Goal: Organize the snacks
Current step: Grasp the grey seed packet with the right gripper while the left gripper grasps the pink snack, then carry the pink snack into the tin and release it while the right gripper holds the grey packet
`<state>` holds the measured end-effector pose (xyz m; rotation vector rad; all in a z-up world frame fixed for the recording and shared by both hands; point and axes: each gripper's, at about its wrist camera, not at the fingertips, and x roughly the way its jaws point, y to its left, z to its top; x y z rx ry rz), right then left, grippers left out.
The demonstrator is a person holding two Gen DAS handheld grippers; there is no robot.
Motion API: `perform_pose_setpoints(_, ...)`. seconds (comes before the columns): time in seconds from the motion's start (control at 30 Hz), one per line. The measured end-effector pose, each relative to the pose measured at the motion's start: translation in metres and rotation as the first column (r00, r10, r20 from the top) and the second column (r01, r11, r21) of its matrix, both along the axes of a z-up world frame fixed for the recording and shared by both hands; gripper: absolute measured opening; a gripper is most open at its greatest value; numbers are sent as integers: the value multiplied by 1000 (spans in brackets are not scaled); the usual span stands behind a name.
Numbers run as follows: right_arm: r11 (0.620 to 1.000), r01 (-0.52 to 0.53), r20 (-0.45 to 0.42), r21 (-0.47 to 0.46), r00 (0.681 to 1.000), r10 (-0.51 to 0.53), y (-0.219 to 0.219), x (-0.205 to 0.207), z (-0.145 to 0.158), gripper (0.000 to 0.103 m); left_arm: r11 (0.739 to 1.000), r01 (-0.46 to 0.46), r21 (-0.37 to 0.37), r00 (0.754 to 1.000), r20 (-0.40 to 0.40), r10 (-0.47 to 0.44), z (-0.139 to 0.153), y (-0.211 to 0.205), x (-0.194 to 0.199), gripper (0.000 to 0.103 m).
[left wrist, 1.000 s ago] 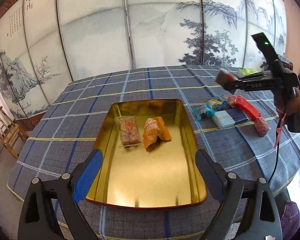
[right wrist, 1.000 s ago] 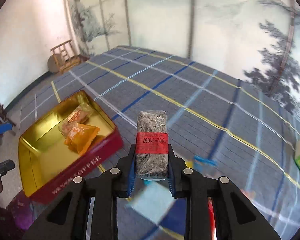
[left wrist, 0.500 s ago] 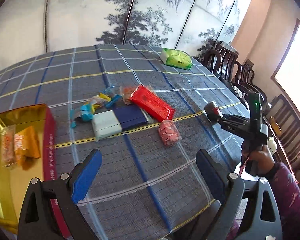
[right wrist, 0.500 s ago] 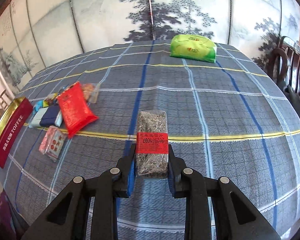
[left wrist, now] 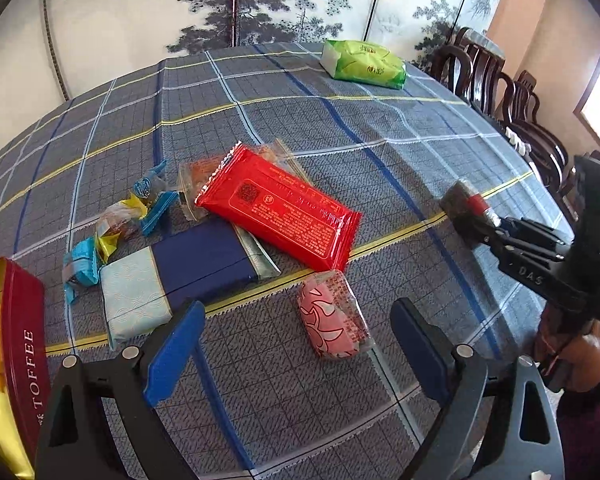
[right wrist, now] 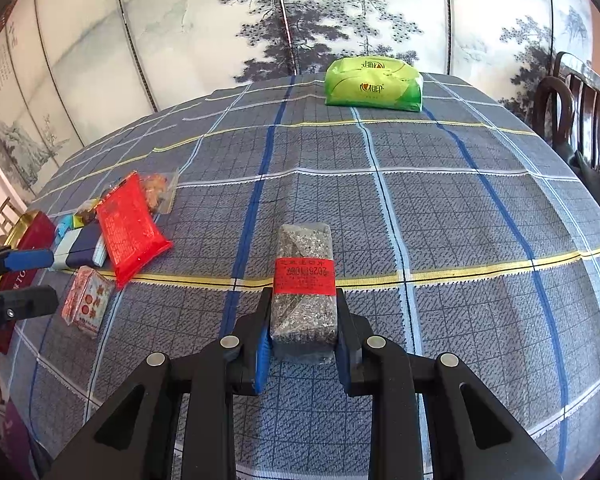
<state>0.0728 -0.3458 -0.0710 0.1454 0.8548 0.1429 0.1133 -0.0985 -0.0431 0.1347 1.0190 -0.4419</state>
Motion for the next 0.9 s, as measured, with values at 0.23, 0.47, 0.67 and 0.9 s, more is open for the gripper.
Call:
perform_pose_setpoints(0.23,999,3,-6,37,1000,-3,-5,1,-1,27,998,24,55,999,-22,-23,-19,-14,9,58)
perform_pose_setpoints(0.47,1000,10,-8,22,1000,-10,-3,1,-1,27,999,19,47,999,-34,-18,-20,-4,6,20)
perform_pose_setpoints(0.67,1000,21,-9,9,1000,-21,-2,1,-2,27,999,-39,30,998,48,38,7,27,-28,20)
perform_pose_setpoints(0.9,998,61,-23,-26,998,-61,4,3,-1,28,994,-100,34,990,99,96,28,60,-59,20)
